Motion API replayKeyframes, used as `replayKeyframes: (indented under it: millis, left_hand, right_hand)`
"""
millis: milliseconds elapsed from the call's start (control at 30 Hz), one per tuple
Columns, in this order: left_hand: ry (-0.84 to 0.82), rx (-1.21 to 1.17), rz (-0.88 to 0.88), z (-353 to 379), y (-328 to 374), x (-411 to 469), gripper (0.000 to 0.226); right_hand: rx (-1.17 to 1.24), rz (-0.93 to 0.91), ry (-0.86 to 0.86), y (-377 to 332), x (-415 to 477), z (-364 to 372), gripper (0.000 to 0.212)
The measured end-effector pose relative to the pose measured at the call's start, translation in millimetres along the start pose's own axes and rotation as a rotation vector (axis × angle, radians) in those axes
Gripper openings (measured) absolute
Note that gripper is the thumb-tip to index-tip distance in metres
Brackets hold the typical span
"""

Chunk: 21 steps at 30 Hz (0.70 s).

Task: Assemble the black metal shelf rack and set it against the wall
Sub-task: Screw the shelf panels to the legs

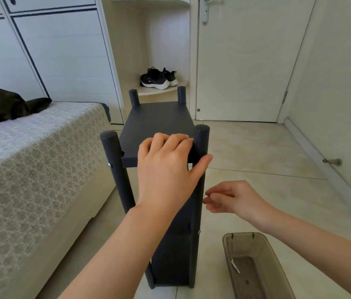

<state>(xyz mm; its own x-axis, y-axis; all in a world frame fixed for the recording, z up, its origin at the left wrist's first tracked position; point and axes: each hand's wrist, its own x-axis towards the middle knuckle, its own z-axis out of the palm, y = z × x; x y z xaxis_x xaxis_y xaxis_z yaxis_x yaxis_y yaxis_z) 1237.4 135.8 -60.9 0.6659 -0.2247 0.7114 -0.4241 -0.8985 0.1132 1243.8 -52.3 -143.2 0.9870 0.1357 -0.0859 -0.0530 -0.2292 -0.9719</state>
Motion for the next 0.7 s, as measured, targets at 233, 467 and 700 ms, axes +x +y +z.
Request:
replayKeyframes:
  millis: [233,467,700]
  left_hand:
    - [-0.160,0.066,-0.041,-3.1,-3.2,1.2,0.068]
    - [-0.201,0.079,-0.085,-5.6,-7.2,1.6,0.067]
    - [-0.171,0.040,-0.191,-16.0,-22.7,5.8,0.068]
  right_hand:
    - [0.234,0.051,0.204,-28.3,1.5,13.9,0.018]
    - [0.326,0.095,0.049,-31.7,12.8,50.3,0.031]
    - [0.256,0.027,0.049,-48.8,31.5,73.0,0.039]
